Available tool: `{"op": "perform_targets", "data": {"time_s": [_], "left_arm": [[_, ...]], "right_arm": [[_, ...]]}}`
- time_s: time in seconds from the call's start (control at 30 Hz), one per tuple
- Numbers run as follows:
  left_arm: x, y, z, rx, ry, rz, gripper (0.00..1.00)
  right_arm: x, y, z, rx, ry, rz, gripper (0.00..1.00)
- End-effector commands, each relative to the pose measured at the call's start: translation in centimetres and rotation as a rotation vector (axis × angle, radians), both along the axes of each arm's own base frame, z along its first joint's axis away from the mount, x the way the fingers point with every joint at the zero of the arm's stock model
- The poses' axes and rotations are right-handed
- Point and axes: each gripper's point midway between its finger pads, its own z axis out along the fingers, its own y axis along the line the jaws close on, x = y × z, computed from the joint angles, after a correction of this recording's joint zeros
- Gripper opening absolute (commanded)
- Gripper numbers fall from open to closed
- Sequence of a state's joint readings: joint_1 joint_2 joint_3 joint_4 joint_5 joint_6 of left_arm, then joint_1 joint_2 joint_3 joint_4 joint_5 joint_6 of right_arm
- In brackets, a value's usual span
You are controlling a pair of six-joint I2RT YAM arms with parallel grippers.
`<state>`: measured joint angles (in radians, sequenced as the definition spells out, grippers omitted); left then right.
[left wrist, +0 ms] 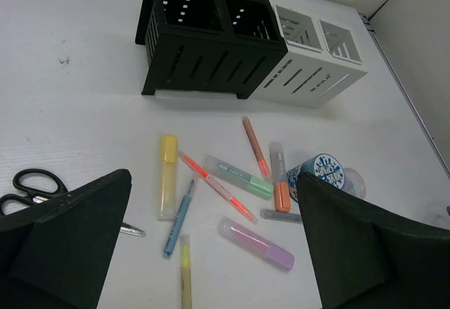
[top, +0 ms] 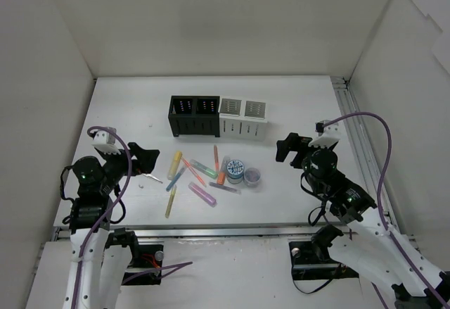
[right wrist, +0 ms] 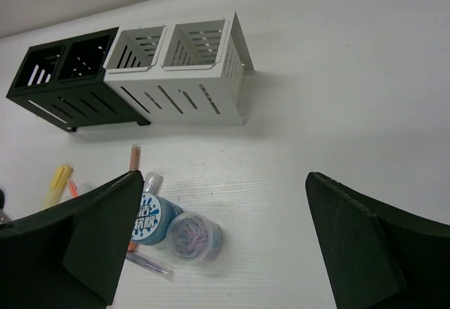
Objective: Sort the stationery into containers
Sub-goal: Pick up the stationery from the center of the board.
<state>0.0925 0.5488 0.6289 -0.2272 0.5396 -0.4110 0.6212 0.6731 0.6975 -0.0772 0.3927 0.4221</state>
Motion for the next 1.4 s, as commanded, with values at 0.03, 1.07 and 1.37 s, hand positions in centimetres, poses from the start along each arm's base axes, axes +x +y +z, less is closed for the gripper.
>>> {"op": "perform_targets", "data": {"time_s": [0.03,1.07,1.37], "left_arm": [[0.4,-0.5,3.1,0.011,-0.108,-0.04,0.99],[1.5,-4.3,-7.2,-0.022,0.25,-0.101,0.99],[1.5,-4.4,-6.9,0.079,0.26,-0.031,0.99]], "right_arm": [[0.6,0.5,0.7,-0.005,-0.02,0.012,0.98],[1.6,16.3,-12.5,-0.412,0.35,0.536,0.98],[2.2,17.6,-15.0,-0.408,0.428,0.548,0.83]]}}
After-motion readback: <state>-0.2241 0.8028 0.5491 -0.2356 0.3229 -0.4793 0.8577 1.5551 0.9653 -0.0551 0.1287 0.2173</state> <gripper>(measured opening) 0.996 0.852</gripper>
